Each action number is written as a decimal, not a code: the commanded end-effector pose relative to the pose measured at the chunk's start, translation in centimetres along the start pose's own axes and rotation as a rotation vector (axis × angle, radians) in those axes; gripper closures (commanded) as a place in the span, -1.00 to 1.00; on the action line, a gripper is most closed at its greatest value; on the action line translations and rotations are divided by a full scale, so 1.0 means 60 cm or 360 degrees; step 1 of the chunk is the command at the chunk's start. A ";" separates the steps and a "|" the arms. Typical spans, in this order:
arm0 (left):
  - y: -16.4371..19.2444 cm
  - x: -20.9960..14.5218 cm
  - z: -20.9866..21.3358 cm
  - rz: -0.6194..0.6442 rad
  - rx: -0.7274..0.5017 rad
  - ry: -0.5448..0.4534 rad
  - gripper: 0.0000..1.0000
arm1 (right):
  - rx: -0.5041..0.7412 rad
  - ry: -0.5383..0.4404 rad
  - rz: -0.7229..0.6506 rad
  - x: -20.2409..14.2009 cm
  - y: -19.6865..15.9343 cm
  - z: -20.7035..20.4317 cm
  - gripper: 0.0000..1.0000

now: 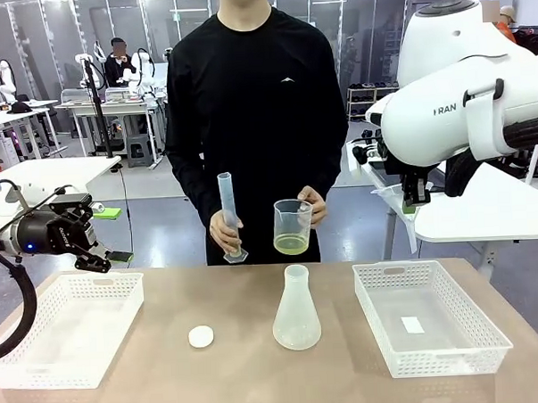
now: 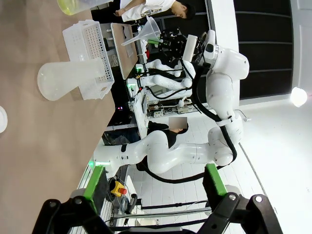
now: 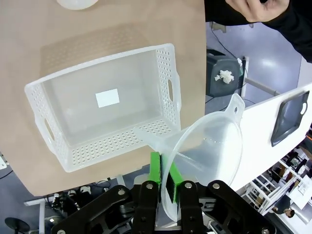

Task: Prepare the solutions needed for the experiment.
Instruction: Pick up the Plastic Funnel and insert it into the Big flask.

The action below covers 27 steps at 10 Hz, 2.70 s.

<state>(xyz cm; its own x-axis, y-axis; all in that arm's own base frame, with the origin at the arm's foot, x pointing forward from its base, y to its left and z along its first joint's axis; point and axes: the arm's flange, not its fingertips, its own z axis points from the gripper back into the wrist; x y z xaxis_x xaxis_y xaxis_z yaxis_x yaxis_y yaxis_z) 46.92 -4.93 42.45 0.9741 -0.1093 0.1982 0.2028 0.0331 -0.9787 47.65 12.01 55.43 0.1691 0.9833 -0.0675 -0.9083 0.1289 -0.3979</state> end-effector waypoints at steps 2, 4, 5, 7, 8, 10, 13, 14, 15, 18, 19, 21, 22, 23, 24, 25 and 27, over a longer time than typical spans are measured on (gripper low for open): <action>-0.004 0.000 0.000 -0.0004 -0.0020 0.0008 -1.00 | 0.0004 0.0018 0.0021 0.002 -0.007 0.001 1.00; -0.004 0.000 0.000 -0.0004 -0.0020 0.0008 -1.00 | 0.0003 0.0000 0.0001 0.000 0.000 -0.001 0.89; -0.004 0.000 0.000 -0.0004 -0.0020 0.0008 -1.00 | -0.0035 -0.0055 0.0092 0.024 0.020 0.007 0.89; -0.004 0.000 0.000 -0.0004 -0.0020 0.0008 -1.00 | -0.0070 -0.0174 0.0286 0.064 0.067 0.018 0.89; -0.004 0.000 0.000 -0.0004 -0.0020 0.0008 -1.00 | -0.0085 -0.0293 0.0391 0.082 0.092 0.024 0.89; -0.004 0.000 0.000 -0.0004 -0.0020 0.0008 -1.00 | -0.0221 -0.0486 0.0553 0.110 0.130 0.043 0.89; -0.004 0.000 0.000 -0.0004 -0.0020 0.0008 -1.00 | -0.0211 -0.0682 0.0775 0.144 0.164 0.073 0.89; -0.004 0.000 0.000 -0.0004 -0.0020 0.0008 -1.00 | -0.0193 -0.0714 0.0820 0.152 0.170 0.079 0.89; -0.004 0.000 0.000 -0.0004 -0.0020 0.0008 -1.00 | -0.0201 -0.0729 0.0848 0.160 0.177 0.082 0.89; -0.004 0.000 0.000 -0.0004 -0.0020 0.0008 -1.00 | -0.0309 -0.0801 0.0909 0.190 0.176 0.071 0.89; -0.004 0.000 0.000 -0.0004 -0.0020 0.0008 -1.00 | -0.0336 -0.0820 0.0907 0.197 0.172 0.067 0.89; -0.004 0.000 0.000 -0.0004 -0.0020 0.0008 -1.00 | -0.0326 -0.0842 0.0888 0.204 0.166 0.061 0.89; -0.004 0.000 0.000 -0.0004 -0.0020 0.0008 -1.00 | -0.0327 -0.0818 0.0874 0.205 0.167 0.060 0.89; -0.004 0.000 0.000 -0.0004 -0.0020 0.0008 -1.00 | -0.0334 -0.0771 0.0871 0.203 0.173 0.068 0.89; -0.004 0.000 0.000 -0.0004 -0.0020 0.0008 -1.00 | -0.0334 -0.0771 0.0871 0.203 0.173 0.068 0.89; -0.004 0.000 0.000 -0.0004 -0.0020 0.0008 -1.00 | -0.0334 -0.0771 0.0871 0.203 0.173 0.068 0.89; -0.004 0.000 0.000 -0.0004 -0.0020 0.0008 -1.00 | -0.0334 -0.0781 0.0859 0.206 0.169 0.057 0.89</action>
<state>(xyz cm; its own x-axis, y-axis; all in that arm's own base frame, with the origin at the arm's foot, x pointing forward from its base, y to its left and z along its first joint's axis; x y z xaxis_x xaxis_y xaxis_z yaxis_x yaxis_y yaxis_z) 46.92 -4.94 42.45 0.9741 -0.1094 0.1981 0.2027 0.0330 -0.9787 38.90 25.99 53.87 -0.5133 0.8538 0.0869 -0.7175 -0.3714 -0.5892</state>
